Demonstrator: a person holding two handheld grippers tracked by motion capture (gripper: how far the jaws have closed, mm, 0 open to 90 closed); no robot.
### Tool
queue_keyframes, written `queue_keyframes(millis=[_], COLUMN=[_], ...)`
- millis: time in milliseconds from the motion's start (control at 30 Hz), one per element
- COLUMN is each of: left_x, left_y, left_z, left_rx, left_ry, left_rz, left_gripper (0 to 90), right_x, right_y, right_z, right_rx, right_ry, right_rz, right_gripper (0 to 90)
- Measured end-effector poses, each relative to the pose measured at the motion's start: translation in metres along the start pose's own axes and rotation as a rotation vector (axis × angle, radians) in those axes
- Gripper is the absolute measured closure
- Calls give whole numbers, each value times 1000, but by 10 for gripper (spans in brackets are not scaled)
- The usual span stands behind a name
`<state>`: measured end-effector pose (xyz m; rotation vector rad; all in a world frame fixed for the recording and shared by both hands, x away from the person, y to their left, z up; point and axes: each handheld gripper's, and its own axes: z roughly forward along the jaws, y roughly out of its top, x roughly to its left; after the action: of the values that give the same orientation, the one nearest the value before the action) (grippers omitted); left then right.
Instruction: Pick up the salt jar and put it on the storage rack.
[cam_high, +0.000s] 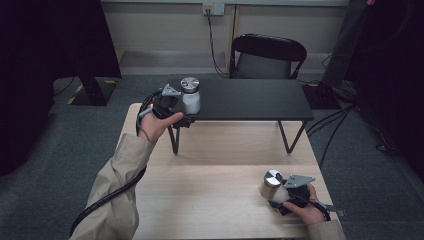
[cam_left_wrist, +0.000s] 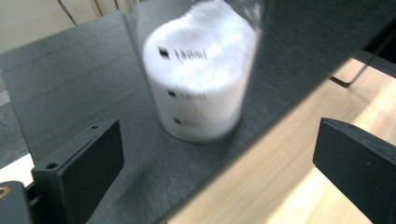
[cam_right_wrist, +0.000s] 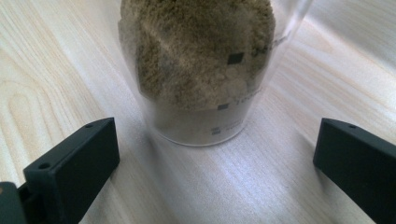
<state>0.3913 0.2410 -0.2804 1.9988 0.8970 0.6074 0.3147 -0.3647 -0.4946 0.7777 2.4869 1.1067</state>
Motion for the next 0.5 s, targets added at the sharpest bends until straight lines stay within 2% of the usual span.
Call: queue_keyframes(millis=[33, 267, 500], left_x=[1, 1, -5], left_y=[-7, -24, -42], left_z=[-2, -8, -19], left_rx=[-2, -13, -36], left_ry=[-7, -12, -9], left_rz=[2, -2, 30], left_gripper=[12, 12, 12], right_x=[0, 0, 0], right_y=[0, 0, 0], right_z=[0, 0, 0], right_rx=[0, 0, 0], right_ry=[0, -1, -1], right_rz=[0, 0, 1], right_gripper=[0, 0, 0])
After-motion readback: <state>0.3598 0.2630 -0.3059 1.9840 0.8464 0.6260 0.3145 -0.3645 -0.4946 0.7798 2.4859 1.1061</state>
